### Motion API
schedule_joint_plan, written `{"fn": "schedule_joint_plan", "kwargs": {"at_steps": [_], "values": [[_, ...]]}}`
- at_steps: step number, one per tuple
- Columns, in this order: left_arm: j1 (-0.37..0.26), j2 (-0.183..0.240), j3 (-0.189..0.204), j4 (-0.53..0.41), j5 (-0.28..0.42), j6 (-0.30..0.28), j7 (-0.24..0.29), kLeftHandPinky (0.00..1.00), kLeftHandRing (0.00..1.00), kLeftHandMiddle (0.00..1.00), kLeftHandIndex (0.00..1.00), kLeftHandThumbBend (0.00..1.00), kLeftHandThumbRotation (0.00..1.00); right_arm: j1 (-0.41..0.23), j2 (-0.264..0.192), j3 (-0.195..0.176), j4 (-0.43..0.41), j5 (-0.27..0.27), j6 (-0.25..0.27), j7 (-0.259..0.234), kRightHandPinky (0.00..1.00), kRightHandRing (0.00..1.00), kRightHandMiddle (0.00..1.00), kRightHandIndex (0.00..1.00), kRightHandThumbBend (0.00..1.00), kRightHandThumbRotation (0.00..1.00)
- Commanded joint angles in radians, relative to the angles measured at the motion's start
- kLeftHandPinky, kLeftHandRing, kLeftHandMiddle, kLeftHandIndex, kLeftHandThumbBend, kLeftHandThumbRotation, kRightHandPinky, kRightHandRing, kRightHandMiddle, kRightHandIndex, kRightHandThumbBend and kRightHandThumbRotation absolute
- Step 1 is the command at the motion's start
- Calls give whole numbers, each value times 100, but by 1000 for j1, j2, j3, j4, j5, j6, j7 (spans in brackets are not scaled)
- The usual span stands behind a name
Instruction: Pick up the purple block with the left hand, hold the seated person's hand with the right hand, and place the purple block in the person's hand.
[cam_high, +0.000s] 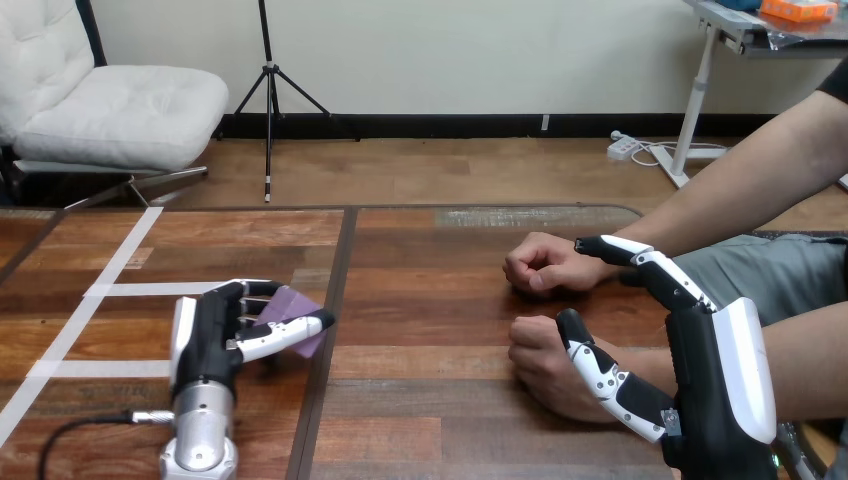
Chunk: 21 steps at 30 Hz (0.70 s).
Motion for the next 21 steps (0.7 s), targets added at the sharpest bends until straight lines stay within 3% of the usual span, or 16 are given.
{"fn": "schedule_joint_plan", "kwargs": {"at_steps": [1,21], "values": [[-37,-31,35,-29,-20,-35,-23,33,39,46,49,89,6,-48,-16,-9,-10,9,-19,0,70,76,75,72,38,16],[-30,-69,55,-36,-13,-52,-27,33,39,46,48,89,5,-45,-16,-13,-21,-6,-7,-3,70,76,75,72,38,17]]}}
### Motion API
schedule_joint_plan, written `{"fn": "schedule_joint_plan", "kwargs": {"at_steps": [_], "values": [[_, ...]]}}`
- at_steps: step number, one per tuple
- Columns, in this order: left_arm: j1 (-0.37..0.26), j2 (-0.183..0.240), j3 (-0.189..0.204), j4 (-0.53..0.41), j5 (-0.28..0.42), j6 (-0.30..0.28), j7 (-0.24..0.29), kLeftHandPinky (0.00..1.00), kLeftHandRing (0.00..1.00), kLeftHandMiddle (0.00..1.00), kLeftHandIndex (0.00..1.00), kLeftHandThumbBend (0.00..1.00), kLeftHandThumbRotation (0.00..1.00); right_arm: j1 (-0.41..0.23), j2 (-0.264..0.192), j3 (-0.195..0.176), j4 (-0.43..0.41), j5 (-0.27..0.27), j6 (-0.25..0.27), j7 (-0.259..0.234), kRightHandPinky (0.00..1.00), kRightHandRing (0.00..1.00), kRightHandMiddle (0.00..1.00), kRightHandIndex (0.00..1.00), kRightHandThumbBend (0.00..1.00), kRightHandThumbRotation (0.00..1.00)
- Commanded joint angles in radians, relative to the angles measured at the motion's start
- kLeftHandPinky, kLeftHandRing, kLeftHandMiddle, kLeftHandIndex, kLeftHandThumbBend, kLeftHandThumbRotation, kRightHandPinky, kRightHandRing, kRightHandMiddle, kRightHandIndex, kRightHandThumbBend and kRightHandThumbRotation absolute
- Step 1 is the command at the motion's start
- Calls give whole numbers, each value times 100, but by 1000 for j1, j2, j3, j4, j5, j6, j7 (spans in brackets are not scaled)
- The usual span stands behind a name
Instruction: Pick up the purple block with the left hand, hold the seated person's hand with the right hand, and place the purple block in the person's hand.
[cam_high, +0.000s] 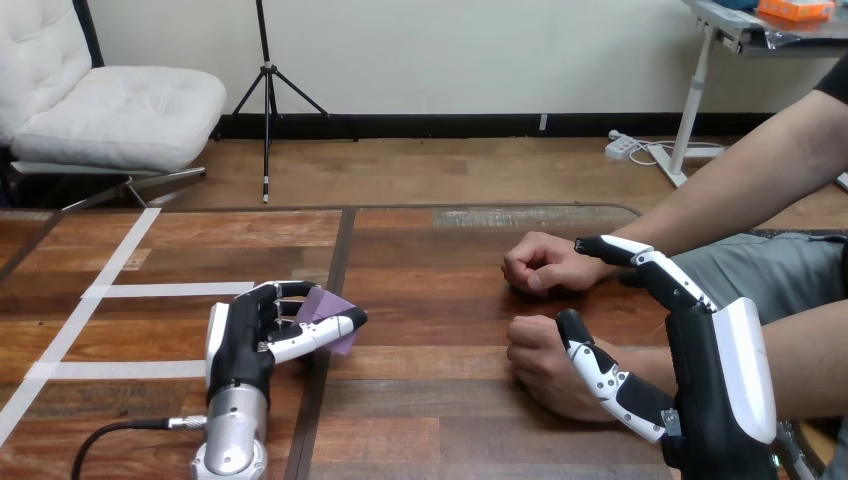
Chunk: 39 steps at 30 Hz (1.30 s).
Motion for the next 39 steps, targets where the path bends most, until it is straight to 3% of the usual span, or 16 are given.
{"fn": "schedule_joint_plan", "kwargs": {"at_steps": [1,22,28,39], "values": [[-29,2,18,-36,-4,-35,4,33,39,46,48,88,5,-44,-16,-13,-21,-4,-6,-3,70,76,75,72,38,17],[-17,-11,14,-37,6,-39,7,34,39,46,48,87,3,-39,-30,-27,-44,-12,25,15,71,77,77,73,42,19],[-16,-13,11,-39,11,-41,11,34,39,46,49,87,2,-40,-56,-36,-56,-18,41,42,72,79,79,75,45,17],[-13,-21,12,-45,6,-75,-10,34,39,46,49,87,1,-29,-93,-55,-112,-39,129,113,75,83,83,80,52,17]]}}
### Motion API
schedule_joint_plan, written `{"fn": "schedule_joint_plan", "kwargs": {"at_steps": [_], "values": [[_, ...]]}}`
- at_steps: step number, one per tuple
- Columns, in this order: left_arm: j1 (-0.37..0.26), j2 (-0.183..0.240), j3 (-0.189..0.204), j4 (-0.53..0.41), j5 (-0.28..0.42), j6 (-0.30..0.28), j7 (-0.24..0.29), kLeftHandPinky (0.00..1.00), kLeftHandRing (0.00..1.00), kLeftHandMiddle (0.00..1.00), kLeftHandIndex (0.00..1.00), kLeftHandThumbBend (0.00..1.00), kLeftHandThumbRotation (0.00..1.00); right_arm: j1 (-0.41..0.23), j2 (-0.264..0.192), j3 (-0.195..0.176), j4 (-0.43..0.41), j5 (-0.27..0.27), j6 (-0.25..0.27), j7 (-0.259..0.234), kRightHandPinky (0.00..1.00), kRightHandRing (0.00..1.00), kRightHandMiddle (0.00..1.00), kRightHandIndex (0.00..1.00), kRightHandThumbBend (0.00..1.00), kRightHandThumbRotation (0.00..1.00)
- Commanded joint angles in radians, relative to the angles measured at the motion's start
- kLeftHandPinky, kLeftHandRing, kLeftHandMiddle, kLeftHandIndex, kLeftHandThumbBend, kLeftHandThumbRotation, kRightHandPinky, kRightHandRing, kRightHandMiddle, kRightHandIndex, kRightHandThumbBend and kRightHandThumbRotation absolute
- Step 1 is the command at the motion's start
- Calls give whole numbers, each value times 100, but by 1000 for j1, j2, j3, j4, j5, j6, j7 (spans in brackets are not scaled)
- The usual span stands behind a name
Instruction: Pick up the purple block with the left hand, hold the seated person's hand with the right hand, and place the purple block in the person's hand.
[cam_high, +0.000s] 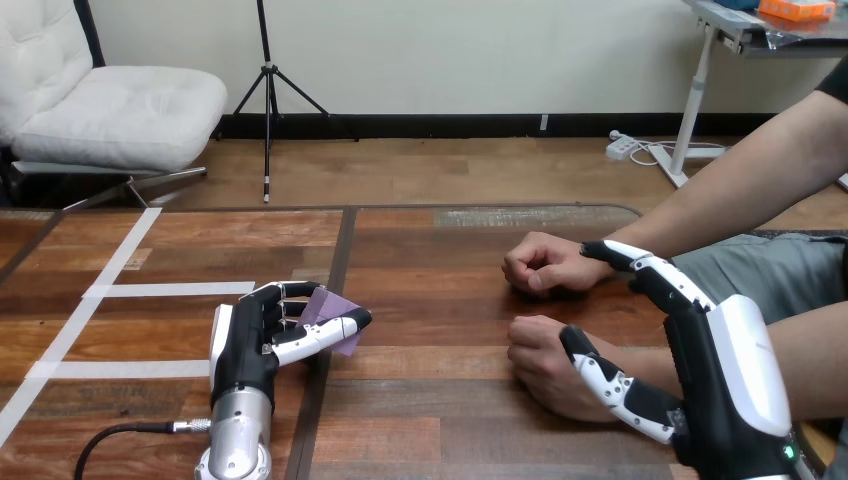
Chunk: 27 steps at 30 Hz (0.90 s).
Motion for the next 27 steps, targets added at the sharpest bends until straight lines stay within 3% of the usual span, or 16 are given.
{"fn": "schedule_joint_plan", "kwargs": {"at_steps": [1,10,27], "values": [[-27,-10,7,-44,1,-42,-8,34,39,46,49,87,2,-30,-21,-22,-79,-7,38,27,76,83,83,80,53,17],[-28,-20,4,-54,1,-59,-19,34,39,46,48,88,4,-27,-54,-39,-129,-16,104,86,77,85,86,83,60,18],[-27,-50,37,-71,-38,-135,-86,34,40,46,49,89,3,-34,-113,-67,-182,-39,197,175,85,90,89,87,68,19]]}}
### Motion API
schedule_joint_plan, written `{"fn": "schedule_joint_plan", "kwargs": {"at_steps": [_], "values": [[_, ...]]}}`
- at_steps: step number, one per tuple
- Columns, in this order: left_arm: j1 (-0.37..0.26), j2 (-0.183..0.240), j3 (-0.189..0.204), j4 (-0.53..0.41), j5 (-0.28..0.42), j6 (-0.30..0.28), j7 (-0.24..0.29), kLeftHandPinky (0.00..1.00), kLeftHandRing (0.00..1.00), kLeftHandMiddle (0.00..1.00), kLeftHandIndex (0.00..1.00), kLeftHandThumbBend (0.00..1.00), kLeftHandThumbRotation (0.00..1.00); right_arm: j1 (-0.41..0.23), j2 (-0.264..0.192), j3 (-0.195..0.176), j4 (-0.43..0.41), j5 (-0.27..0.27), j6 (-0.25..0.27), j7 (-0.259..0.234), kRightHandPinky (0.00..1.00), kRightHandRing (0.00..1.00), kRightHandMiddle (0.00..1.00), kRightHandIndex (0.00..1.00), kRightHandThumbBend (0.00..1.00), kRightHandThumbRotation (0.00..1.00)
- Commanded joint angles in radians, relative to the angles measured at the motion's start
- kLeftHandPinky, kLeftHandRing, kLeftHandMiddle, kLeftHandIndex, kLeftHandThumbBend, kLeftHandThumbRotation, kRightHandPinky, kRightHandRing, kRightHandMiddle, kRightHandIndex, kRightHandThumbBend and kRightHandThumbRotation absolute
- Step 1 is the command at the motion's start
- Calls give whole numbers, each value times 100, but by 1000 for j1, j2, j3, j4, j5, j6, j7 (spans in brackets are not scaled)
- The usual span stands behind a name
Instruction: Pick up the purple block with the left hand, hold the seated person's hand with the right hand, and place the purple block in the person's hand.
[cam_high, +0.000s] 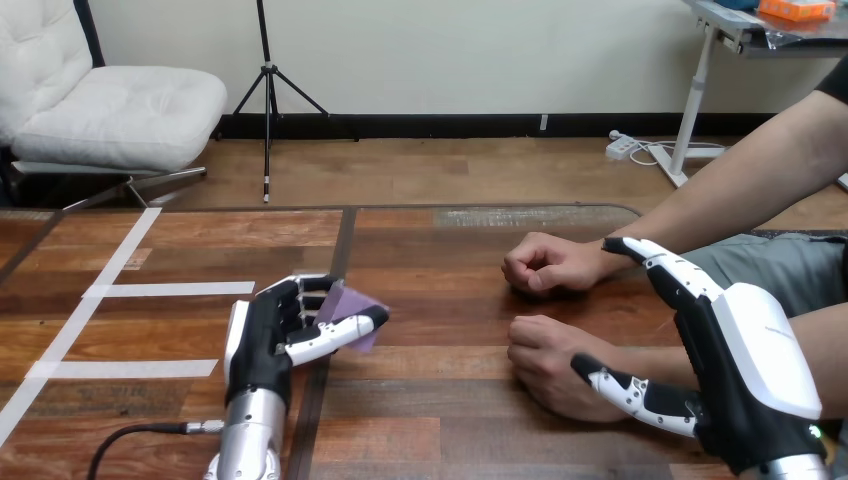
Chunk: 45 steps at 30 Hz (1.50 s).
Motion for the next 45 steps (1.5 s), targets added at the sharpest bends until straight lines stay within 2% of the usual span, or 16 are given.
{"fn": "schedule_joint_plan", "kwargs": {"at_steps": [1,7,19,31,40,45], "values": [[-42,-16,14,-60,-15,-52,-14,34,40,46,49,89,2,-42,-33,-23,-72,-9,26,24,86,90,90,87,68,19],[-43,-22,20,-65,-27,-67,-30,34,40,47,49,89,2,-48,-56,-29,-85,-19,56,56,88,91,91,88,69,21],[-50,-19,2,-75,1,-78,-1,35,41,48,49,87,5,-70,-104,-30,-75,-40,93,85,90,90,89,86,75,19],[-65,-19,-3,-76,7,-73,6,35,41,48,49,86,3,-94,-170,-24,-66,-68,133,145,90,89,88,86,77,18],[-73,-22,-7,-75,11,-62,18,35,41,48,49,86,2,-116,-221,-13,-61,-100,177,216,90,88,87,85,77,19],[-77,-26,-7,-77,11,-59,21,35,41,48,49,86,2,-136,-246,2,-58,-141,211,260,89,87,87,84,78,18]]}}
